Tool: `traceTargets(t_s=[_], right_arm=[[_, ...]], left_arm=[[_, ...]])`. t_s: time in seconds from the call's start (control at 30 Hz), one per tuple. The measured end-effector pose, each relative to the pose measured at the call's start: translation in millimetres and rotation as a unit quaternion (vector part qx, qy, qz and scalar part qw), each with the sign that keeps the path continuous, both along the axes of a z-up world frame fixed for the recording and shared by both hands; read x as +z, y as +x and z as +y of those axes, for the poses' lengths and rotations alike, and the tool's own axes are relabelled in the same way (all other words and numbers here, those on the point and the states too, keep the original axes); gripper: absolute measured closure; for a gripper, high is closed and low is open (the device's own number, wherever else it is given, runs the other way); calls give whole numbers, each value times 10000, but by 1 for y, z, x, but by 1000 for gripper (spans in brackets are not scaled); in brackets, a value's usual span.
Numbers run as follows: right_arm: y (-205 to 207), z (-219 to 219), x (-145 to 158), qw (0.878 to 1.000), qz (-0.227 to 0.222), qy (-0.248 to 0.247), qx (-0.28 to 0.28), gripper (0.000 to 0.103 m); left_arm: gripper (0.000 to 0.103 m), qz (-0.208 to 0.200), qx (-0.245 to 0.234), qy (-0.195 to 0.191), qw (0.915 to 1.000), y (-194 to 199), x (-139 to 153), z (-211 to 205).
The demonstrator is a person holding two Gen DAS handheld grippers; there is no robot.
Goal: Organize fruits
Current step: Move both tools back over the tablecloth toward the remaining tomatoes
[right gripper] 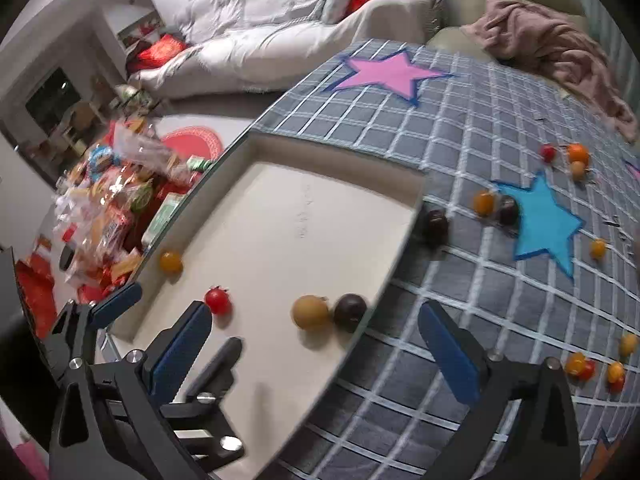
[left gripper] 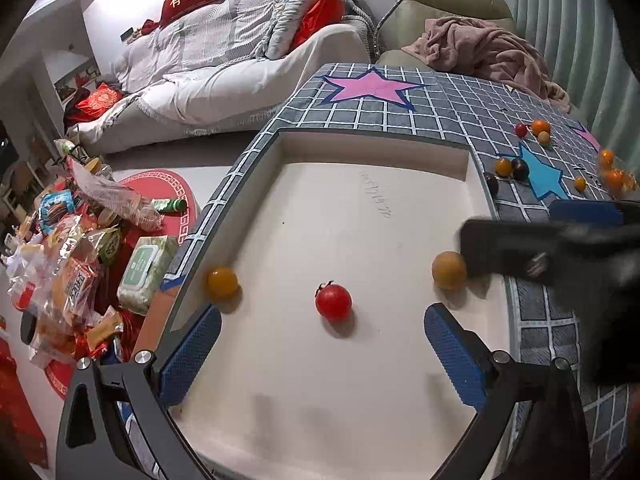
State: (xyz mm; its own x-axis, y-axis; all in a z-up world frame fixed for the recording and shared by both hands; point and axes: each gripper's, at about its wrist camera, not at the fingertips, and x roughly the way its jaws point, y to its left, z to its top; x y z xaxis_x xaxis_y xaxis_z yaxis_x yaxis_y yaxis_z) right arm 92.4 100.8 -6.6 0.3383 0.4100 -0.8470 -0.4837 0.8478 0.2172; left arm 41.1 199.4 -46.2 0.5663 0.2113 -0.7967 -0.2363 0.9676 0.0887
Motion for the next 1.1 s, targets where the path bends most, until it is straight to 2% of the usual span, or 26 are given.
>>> traceTargets(t_s=[0.1,0.27,0.7,0.83,0.97,1.1], right_arm=[[-5,-17,4,9998,110,135,-63,0],[-19,-48,4,9996,153,82,-235,0],[-44,-149,-11,9939,402,9,-1022,0],[-44,-187,-17,9890,414,-77,-1418,0],[-41,-224,-23,9834,400,-209,-1760,0],[-37,-253,-25,9799,216,-495,-1919,0]], left_arm=[[1,-41,-29,2,10000,-8,5,-5],[1,-32,-223,-40,9997,-19,11,-24],[1,-120,-1009,67,9948,-29,31,-96],[1,-57,-1263,71,9920,-24,32,-122],[1,43,-1612,-88,9869,-17,32,-151],[1,-12,-1945,139,9808,-7,33,-183]])
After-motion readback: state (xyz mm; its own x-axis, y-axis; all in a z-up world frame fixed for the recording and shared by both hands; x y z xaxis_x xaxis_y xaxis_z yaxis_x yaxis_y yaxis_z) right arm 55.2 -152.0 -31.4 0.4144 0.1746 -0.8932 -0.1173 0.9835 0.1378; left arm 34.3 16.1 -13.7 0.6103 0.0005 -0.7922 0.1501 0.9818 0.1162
